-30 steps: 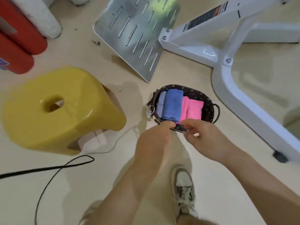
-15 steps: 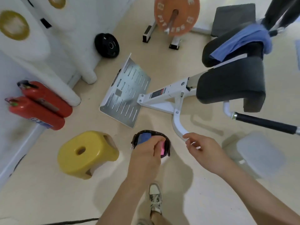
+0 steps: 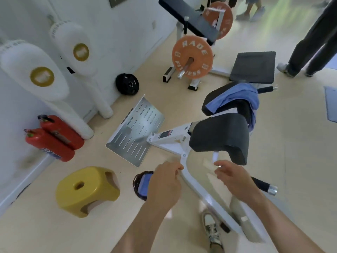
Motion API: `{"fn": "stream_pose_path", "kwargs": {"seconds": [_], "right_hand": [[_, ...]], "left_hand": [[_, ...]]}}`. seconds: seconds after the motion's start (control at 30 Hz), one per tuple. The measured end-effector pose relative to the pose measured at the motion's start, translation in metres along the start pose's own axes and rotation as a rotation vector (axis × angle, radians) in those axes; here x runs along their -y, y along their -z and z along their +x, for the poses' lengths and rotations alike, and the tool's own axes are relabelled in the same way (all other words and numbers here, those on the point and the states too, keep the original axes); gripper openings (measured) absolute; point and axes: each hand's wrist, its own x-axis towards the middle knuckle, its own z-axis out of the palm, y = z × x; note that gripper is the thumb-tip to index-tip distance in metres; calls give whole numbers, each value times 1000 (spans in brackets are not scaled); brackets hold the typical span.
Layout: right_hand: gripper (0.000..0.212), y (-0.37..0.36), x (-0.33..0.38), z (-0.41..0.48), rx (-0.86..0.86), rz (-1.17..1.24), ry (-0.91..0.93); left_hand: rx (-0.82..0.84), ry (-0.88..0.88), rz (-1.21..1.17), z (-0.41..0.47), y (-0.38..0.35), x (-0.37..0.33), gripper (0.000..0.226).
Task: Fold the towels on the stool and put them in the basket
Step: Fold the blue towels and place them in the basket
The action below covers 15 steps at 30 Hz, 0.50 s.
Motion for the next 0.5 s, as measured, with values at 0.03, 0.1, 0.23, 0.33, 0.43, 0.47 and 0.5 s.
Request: {"fn": "stream_pose_path", "kwargs": {"seconds": [0.03, 0.1, 0.23, 0.33, 0.43, 0.47, 0.5], "right_hand": [[21, 10, -6, 18, 16, -22, 28], [20, 34, -17, 56, 46, -60, 80], [33, 97, -48, 136, 12, -60, 117], [45, 137, -66, 208, -94, -154, 180], [61, 156, -80, 275, -153, -338, 227], [65, 161, -80, 294, -169, -386, 229], [67, 167, -80, 311, -176, -413, 235]], "left_hand": [[-21, 16, 15, 20, -13, -14, 43], [-34, 32, -4, 67, -46, -45, 40], [60, 12, -66, 156, -117, -111, 37], [63, 9, -15, 222, -151, -140, 38], [82, -29, 115, 287, -169, -152, 41], [96, -26, 151, 308, -172, -154, 42], [101, -18, 171, 328, -174, -156, 43]]}}
